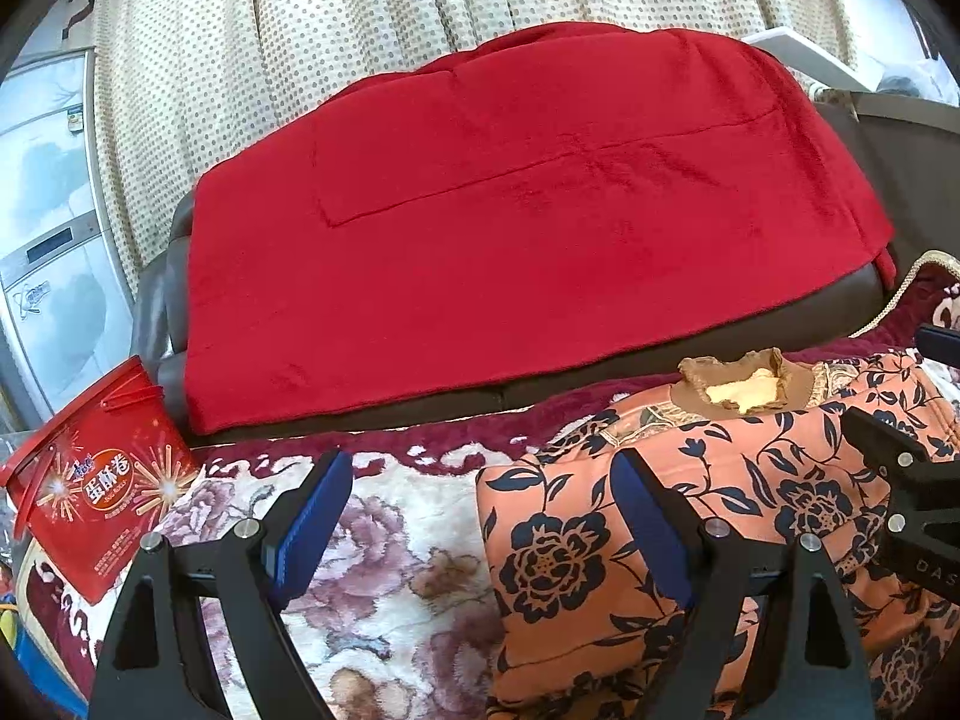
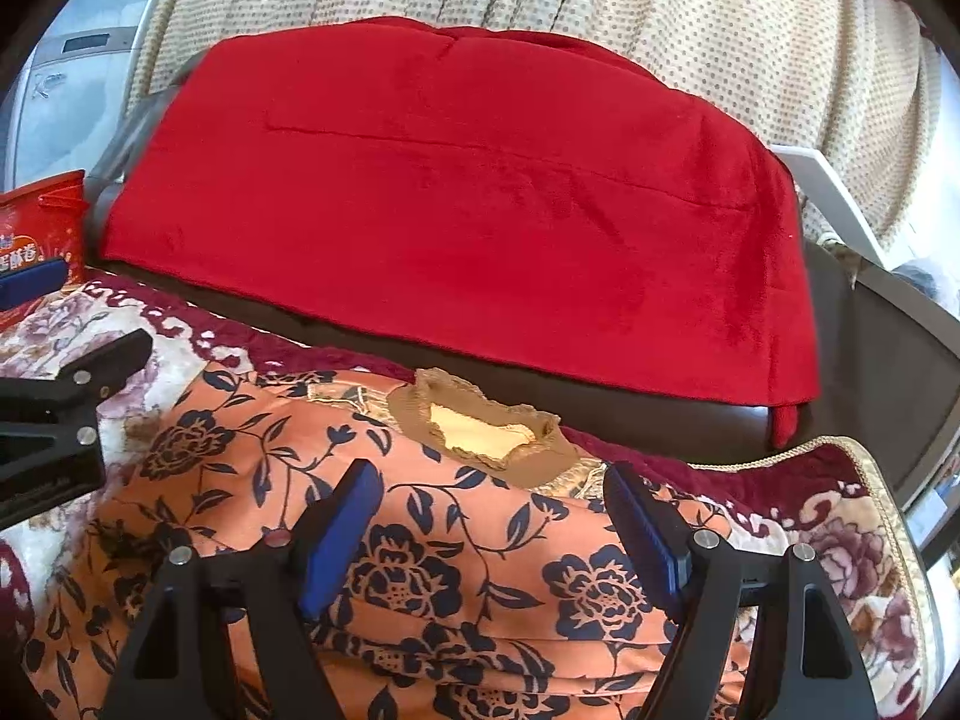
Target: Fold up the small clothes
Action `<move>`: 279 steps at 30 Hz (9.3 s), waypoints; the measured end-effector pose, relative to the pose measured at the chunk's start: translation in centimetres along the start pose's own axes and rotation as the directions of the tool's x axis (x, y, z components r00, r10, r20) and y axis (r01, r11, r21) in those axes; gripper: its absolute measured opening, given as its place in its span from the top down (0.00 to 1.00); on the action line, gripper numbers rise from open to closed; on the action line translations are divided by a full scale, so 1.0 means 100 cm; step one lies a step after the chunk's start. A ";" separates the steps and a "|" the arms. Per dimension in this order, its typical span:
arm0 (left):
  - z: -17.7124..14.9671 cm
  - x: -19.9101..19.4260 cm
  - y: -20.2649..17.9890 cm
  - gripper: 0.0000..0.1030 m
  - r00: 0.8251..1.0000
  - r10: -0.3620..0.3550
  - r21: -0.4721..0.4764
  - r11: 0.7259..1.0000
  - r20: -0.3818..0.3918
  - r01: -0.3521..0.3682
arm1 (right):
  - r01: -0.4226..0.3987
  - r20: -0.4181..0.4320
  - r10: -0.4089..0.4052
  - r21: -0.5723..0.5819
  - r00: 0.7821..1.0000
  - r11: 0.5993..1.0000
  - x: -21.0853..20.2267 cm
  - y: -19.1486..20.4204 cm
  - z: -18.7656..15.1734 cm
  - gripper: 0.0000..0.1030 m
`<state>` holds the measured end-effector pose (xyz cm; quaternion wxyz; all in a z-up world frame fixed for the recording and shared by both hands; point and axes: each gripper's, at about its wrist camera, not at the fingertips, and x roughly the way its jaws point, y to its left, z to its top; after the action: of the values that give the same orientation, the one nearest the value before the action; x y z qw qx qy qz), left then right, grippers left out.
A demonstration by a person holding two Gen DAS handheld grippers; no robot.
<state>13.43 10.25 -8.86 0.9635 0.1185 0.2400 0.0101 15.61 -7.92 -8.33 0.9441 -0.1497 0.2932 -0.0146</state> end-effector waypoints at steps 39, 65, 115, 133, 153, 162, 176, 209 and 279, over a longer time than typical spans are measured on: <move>-0.028 0.027 0.033 0.14 0.983 0.119 0.038 0.993 -0.138 -0.115 | -0.143 -0.146 0.160 0.122 0.976 0.982 0.020 -0.004 -0.006 0.23; -0.033 0.046 -0.049 0.14 0.970 -0.051 0.141 0.986 -0.239 0.086 | -0.002 -0.403 0.255 0.532 0.879 0.847 0.108 -0.148 -0.075 0.32; -0.044 -0.256 0.141 0.02 0.951 0.309 -0.262 0.918 0.008 -0.297 | -0.386 0.029 0.386 0.121 0.922 0.914 -0.190 -0.021 -0.096 0.32; -0.067 -0.243 0.117 0.01 0.987 0.110 -0.201 0.971 -0.120 -0.133 | -0.285 -0.107 0.313 0.219 0.944 0.933 -0.220 -0.087 -0.136 0.31; -0.230 -0.121 0.069 0.60 0.763 -0.390 -0.380 0.902 -0.515 0.205 | -0.076 -0.339 0.421 0.697 0.841 0.713 -0.139 -0.171 -0.275 0.28; -0.240 -0.103 0.066 0.30 0.766 -0.391 -0.393 0.898 -0.511 0.197 | -0.085 -0.320 0.419 0.701 0.850 0.708 -0.115 -0.143 -0.285 0.18; -0.218 -0.105 0.037 0.76 0.774 -0.493 -0.336 0.863 -0.397 0.378 | -0.244 -0.206 0.516 0.699 0.832 0.672 -0.152 -0.161 -0.270 0.80; -0.037 0.151 0.053 0.81 0.787 -0.538 -0.620 0.738 -0.302 0.267 | -0.201 -0.048 0.456 0.853 0.889 0.481 0.070 -0.277 -0.086 0.56; 0.014 0.110 0.096 0.55 0.907 -0.412 -0.697 0.625 0.088 0.352 | -0.285 -0.003 0.410 0.714 0.912 0.639 0.077 -0.264 -0.022 0.28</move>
<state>24.23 20.12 -10.46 0.9048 -0.3083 0.2761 -0.1000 22.32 -34.59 -6.60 0.8865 0.2801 0.3655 0.0454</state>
